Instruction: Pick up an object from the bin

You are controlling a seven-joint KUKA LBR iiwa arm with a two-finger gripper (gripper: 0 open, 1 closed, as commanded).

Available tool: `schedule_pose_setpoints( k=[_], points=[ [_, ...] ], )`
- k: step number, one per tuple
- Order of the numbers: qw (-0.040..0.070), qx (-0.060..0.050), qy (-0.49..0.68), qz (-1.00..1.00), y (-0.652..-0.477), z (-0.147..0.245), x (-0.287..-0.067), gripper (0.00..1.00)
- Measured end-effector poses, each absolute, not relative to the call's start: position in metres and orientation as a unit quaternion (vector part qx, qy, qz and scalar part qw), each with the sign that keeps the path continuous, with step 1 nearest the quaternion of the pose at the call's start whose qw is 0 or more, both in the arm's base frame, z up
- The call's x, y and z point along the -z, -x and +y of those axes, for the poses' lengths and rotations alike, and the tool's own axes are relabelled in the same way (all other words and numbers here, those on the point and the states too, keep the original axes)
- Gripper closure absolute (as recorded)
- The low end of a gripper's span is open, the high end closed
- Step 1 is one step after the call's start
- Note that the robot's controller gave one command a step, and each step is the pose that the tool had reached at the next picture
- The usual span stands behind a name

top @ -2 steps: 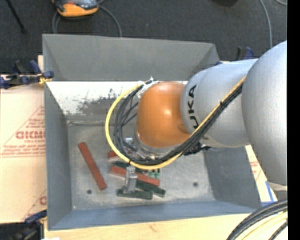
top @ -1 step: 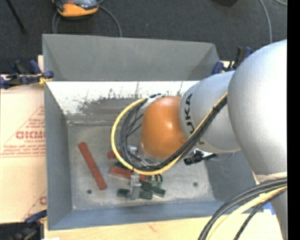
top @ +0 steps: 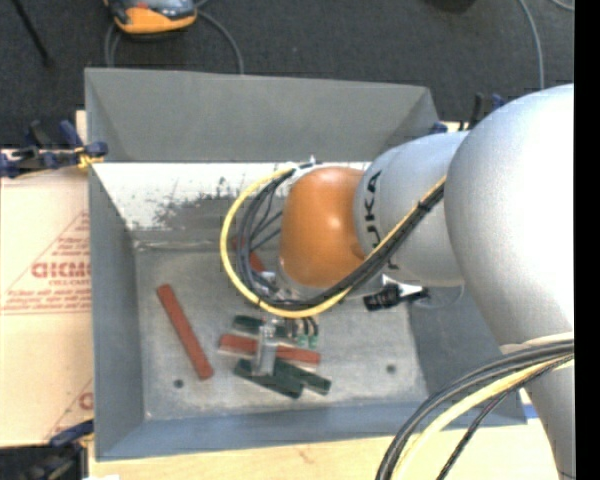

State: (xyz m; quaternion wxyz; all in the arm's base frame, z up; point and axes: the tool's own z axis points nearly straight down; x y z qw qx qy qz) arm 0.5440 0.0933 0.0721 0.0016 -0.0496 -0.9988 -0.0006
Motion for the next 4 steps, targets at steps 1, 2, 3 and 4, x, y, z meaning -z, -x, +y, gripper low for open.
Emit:
schedule_pose_setpoints(
  k=[1,2,3,4],
  points=[
    [-0.003,0.001,0.065,-0.998,-0.687,0.083,-0.098,1.0],
    [0.019,-0.003,0.063,-0.998,-0.724,0.082,-0.094,1.0],
    [-0.002,0.001,0.032,-0.999,-0.619,0.064,-0.271,1.0],
    [-0.002,0.001,0.032,-0.999,-0.619,0.064,-0.271,1.0]
  ],
)
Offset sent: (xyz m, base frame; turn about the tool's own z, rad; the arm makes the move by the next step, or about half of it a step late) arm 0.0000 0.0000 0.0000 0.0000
